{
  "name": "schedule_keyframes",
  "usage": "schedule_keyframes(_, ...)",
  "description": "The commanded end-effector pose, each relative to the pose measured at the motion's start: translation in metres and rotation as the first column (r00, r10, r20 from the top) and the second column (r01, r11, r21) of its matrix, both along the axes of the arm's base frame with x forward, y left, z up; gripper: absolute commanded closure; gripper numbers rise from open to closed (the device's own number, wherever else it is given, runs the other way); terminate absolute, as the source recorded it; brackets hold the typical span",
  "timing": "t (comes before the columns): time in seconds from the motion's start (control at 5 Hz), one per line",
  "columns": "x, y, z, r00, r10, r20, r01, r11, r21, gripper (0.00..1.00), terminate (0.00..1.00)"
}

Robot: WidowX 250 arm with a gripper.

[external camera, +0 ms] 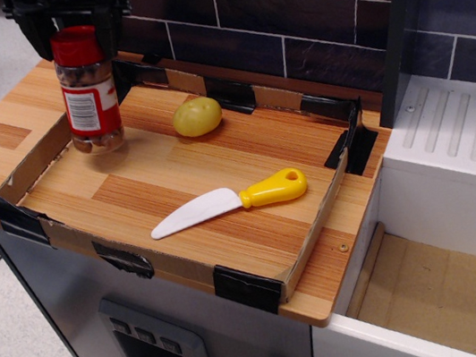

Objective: Upright basil bottle

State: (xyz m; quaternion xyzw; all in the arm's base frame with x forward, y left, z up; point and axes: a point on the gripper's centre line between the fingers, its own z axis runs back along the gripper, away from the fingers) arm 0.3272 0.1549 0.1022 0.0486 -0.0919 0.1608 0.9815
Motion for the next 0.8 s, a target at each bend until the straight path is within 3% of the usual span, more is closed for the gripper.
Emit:
schedule_keyframes(0.0, -0.003, 0.007, 0.009, 0.997, -0.008, 0.079, 0.002, 0.997, 0.074, 0.00, 0.00)
schedule_keyframes(0.2, -0.005, 0.006, 0.017, 0.996, 0.000, 0.088, -0.004, 0.999, 0.048, 0.00, 0.00)
schedule_keyframes(0.4, -0.002, 0.002, 0.044, 0.998, 0.038, 0.056, -0.039, 0.999, 0.020, 0.00, 0.00)
schedule_keyframes(0.6, 0.000, -0.006, 0.076, 0.998, 0.020, 0.057, -0.023, 0.998, 0.056, 0.00, 0.00)
